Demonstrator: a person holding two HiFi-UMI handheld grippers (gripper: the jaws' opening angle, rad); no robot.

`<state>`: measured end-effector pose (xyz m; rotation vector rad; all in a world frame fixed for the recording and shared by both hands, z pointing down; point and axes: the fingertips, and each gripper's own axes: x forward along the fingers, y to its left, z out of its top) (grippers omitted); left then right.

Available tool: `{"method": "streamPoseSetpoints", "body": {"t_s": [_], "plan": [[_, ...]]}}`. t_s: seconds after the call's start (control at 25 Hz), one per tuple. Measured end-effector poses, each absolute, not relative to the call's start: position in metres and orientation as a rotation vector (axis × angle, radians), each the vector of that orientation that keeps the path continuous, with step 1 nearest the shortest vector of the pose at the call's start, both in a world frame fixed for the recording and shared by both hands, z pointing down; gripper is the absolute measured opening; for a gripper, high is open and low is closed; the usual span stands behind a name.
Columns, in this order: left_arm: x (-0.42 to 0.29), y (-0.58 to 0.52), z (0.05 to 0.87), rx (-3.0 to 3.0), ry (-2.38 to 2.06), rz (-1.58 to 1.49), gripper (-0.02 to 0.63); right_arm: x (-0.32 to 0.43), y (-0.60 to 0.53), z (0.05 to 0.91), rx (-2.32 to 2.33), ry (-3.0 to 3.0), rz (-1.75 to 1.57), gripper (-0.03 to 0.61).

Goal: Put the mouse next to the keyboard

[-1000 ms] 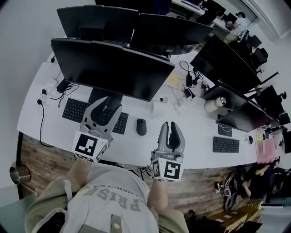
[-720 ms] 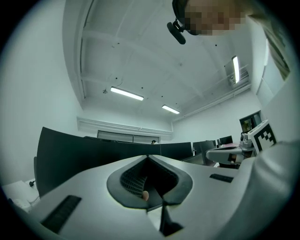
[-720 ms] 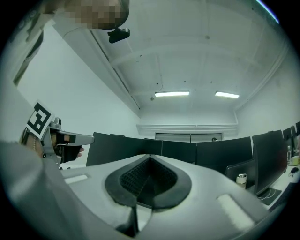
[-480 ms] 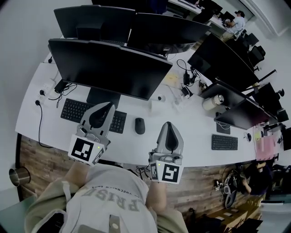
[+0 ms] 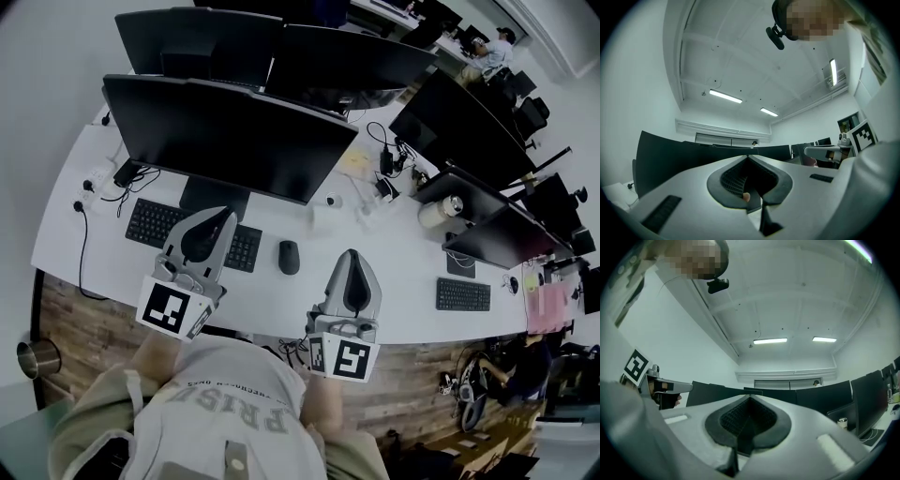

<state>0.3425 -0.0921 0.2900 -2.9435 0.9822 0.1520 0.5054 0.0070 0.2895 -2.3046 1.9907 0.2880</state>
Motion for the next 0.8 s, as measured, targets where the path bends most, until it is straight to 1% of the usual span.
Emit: {"method": "streamPoseSetpoints", "body": {"t_s": [0.8], "plan": [[0.3420,-0.0904,0.2922,-2.939,1.000,0.146,0.011,0.5057,0.0077,0.2828,-2.302,2.012,0.336,0.000]]}}
